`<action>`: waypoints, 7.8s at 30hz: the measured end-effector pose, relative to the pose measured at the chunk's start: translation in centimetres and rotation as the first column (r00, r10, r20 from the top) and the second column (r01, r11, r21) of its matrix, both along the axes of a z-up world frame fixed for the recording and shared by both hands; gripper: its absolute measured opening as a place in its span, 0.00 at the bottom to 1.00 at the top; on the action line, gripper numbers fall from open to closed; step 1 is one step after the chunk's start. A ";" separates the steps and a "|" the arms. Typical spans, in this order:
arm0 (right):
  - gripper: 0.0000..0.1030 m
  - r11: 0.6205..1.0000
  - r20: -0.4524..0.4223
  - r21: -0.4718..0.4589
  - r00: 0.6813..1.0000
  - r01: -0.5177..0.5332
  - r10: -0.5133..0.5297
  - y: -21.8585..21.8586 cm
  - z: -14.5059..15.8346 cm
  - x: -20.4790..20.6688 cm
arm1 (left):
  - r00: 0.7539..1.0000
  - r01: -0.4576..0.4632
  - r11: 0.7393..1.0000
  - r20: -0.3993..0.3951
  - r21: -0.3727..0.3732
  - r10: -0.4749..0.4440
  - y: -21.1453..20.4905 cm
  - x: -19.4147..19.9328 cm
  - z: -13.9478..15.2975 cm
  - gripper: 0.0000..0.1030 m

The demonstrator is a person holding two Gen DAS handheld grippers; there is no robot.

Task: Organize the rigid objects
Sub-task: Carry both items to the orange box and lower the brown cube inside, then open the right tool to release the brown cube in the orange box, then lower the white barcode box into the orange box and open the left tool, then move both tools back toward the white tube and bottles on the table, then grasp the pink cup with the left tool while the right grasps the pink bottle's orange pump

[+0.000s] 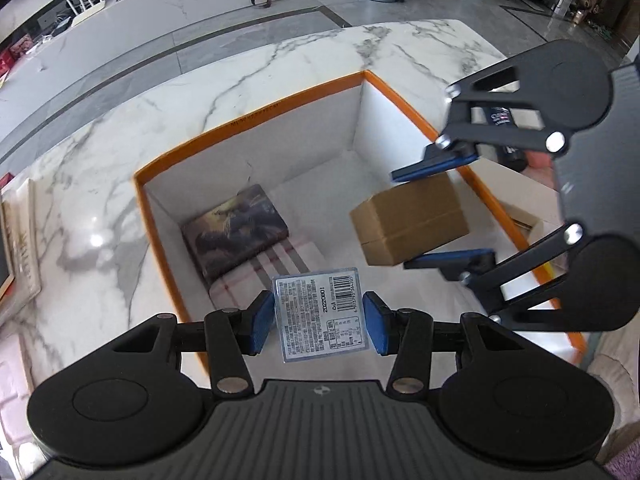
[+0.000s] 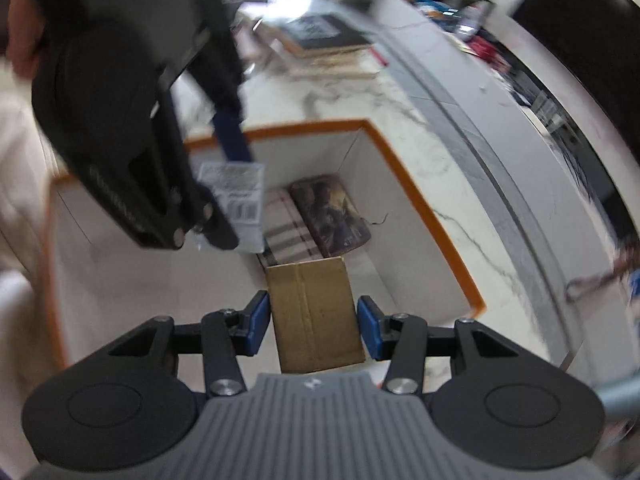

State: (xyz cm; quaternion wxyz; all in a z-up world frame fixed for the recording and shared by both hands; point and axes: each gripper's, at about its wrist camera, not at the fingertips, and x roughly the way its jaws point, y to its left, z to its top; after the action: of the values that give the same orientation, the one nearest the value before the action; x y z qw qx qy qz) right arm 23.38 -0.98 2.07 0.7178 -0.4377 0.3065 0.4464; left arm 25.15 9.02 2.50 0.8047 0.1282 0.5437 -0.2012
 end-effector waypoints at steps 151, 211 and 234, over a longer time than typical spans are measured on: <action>0.36 0.932 -0.035 0.084 0.936 0.353 -0.351 -7.6 0.8 8.1 | 0.836 0.444 0.837 0.189 0.319 -0.516 -11.0 1.4 -4.4 0.39; 0.11 0.002 -0.509 0.388 0.216 0.922 -0.834 -31.8 -4.3 -9.4 | 0.922 0.338 0.936 0.235 -0.098 -0.309 -27.1 -11.0 -4.6 0.27; 0.16 0.090 -0.488 0.503 0.368 0.860 -0.791 -31.9 -4.8 -3.4 | 0.853 0.430 0.899 0.363 -0.085 -0.374 -29.3 -8.9 -6.4 0.58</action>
State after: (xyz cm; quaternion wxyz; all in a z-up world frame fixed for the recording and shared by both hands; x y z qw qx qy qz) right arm 20.01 -32.84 -2.78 0.9295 0.1391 0.3359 0.0619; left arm 16.26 -20.32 -3.93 0.8334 0.2054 0.3401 -0.3842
